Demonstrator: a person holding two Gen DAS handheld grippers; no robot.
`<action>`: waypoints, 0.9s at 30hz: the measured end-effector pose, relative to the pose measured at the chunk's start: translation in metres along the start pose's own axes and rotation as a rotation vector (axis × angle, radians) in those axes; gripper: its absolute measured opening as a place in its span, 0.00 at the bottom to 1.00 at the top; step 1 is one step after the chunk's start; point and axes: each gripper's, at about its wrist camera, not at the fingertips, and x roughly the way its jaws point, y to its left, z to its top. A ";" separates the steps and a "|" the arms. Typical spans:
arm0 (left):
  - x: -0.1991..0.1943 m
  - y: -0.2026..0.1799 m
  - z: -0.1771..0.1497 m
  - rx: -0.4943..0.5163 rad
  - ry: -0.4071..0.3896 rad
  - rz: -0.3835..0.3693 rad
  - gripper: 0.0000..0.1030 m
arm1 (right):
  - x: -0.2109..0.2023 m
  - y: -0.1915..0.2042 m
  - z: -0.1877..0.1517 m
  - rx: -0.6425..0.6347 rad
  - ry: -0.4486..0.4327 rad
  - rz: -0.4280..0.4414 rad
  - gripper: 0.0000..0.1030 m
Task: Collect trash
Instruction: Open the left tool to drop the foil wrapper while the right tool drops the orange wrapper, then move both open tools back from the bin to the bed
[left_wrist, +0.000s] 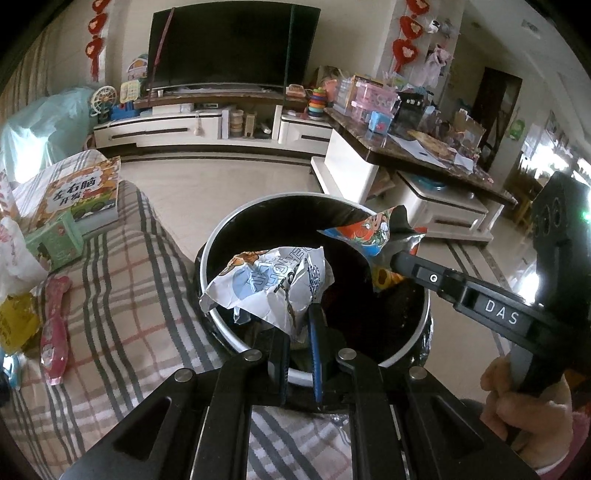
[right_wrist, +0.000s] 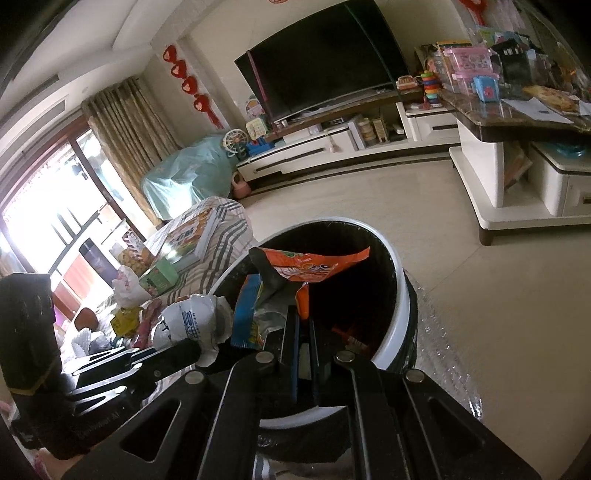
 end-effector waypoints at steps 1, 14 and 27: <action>0.001 0.000 0.001 -0.002 0.002 -0.001 0.08 | 0.001 0.000 0.000 -0.001 0.001 -0.001 0.04; -0.011 0.001 -0.006 -0.033 -0.004 0.015 0.38 | -0.001 -0.001 0.001 0.017 -0.001 -0.020 0.39; -0.070 0.046 -0.063 -0.180 -0.027 0.061 0.52 | -0.007 0.040 -0.025 -0.005 0.020 0.036 0.83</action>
